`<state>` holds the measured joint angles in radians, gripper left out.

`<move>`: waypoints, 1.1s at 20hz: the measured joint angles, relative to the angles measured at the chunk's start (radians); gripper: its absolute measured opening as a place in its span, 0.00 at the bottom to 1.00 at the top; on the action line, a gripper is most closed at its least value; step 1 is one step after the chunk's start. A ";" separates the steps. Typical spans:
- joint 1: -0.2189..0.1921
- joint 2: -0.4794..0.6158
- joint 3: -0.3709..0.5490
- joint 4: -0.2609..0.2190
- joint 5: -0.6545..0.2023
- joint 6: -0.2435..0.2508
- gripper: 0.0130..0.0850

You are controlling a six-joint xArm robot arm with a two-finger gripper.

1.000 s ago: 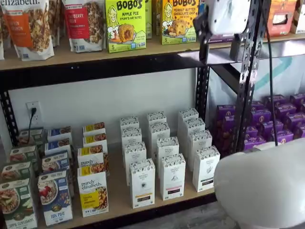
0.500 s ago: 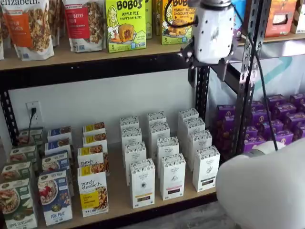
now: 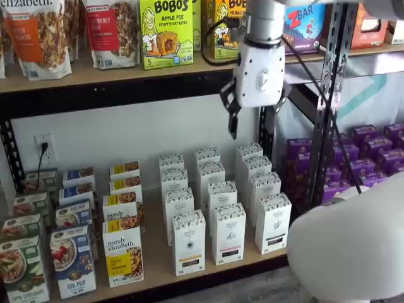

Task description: Pick up the white box with a yellow strip in the middle, on the bottom shelf, the fourth box from the left

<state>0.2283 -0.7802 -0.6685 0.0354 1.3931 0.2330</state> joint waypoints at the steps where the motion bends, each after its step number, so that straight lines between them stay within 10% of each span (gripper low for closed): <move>1: -0.001 0.005 0.017 0.019 -0.035 -0.005 1.00; 12: 0.125 0.188 0.073 -0.056 -0.292 0.140 1.00; 22: 0.137 0.385 0.059 -0.085 -0.464 0.174 1.00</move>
<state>0.3655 -0.3951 -0.6093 -0.0492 0.9291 0.4066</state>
